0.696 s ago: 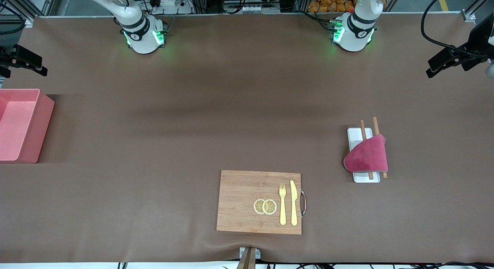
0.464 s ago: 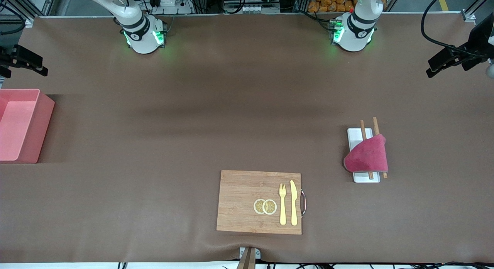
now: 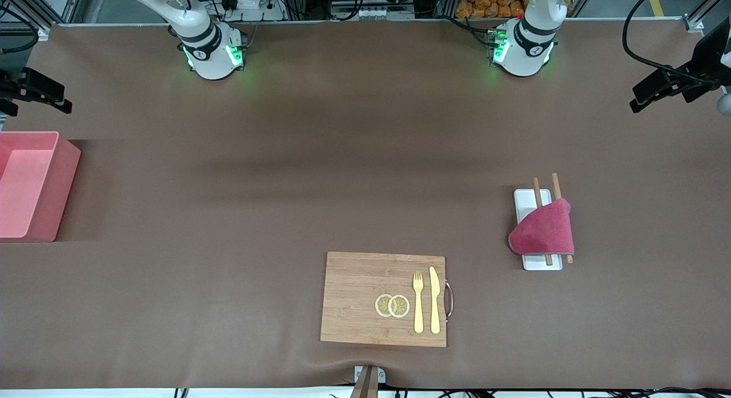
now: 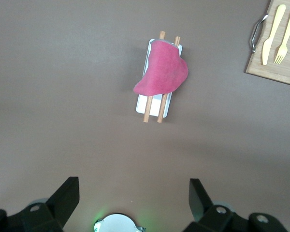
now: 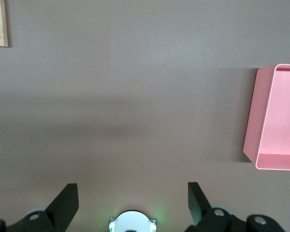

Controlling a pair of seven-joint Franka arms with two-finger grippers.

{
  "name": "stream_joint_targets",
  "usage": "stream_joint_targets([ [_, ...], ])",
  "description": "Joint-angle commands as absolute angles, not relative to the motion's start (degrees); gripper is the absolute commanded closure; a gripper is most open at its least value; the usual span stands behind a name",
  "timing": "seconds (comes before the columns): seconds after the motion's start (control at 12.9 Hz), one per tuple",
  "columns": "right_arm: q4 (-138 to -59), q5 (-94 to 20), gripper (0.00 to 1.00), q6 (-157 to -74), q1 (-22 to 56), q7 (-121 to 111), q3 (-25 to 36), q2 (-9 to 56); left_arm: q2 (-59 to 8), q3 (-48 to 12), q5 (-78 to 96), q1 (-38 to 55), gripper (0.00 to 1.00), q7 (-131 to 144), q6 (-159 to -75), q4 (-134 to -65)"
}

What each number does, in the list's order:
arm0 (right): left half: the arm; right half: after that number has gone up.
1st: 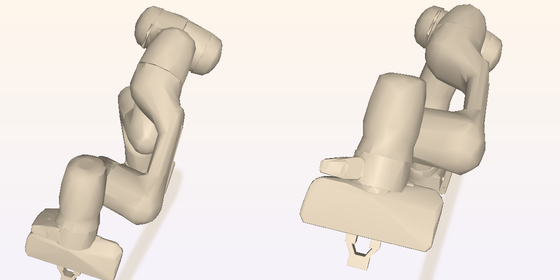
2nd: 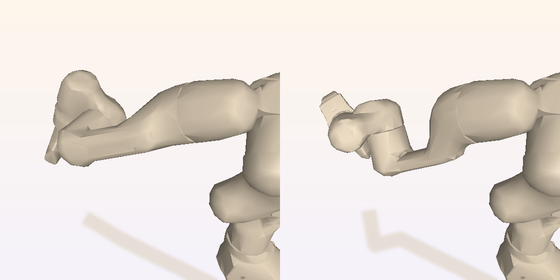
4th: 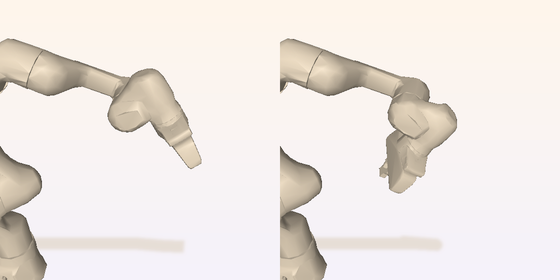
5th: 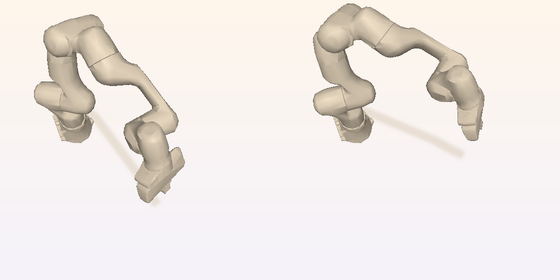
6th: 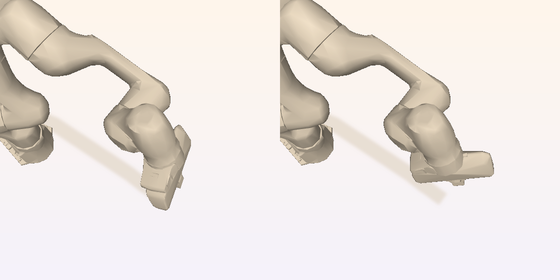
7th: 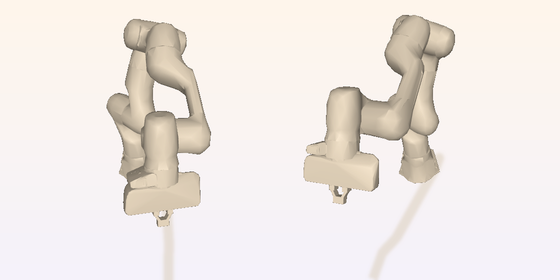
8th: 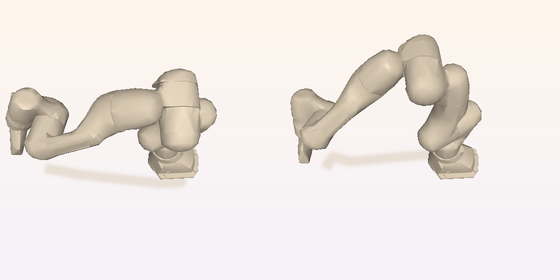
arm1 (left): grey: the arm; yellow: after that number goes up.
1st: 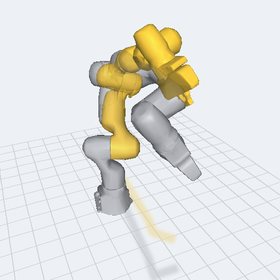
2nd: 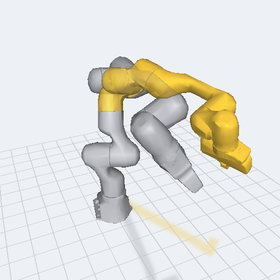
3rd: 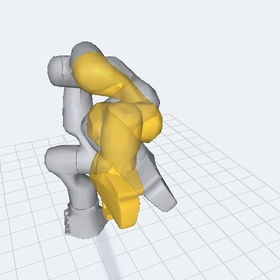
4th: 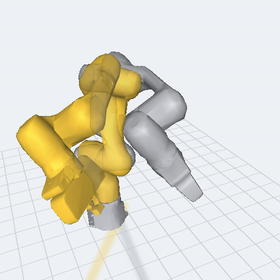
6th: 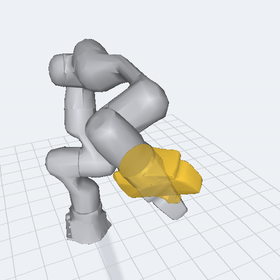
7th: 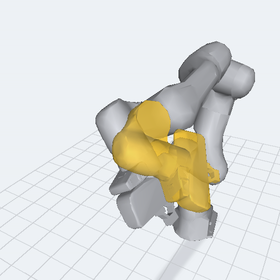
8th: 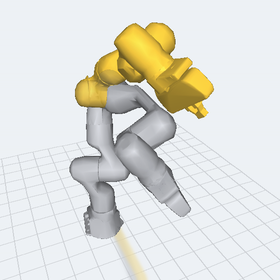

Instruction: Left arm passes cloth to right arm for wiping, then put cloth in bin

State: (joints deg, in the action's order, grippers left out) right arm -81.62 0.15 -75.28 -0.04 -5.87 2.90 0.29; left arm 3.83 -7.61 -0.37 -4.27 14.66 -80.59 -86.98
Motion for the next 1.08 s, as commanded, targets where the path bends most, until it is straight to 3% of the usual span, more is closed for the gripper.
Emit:
stream_joint_targets([
  [0.0,-81.2,-0.8,0.00,-74.9,0.4,-4.9,2.9,0.4,1.5,-7.4,-0.9,-4.1,0.00,14.3,-79.7,-86.2],
  [0.62,-81.2,-0.8,0.00,-74.5,2.0,-4.9,2.8,1.6,-11.8,-7.6,-5.1,-3.7,0.00,13.7,-93.8,-90.2],
  [0.93,-81.2,-0.8,0.00,-74.5,3.0,-5.0,2.7,2.3,-13.2,-7.6,-6.2,-4.2,0.00,13.6,-111.2,-102.3],
  [1.01,-81.2,-0.8,0.00,-74.5,3.2,-5.1,2.7,2.6,-13.8,-7.6,-6.2,-4.2,0.05,13.6,-114.5,-104.4],
])
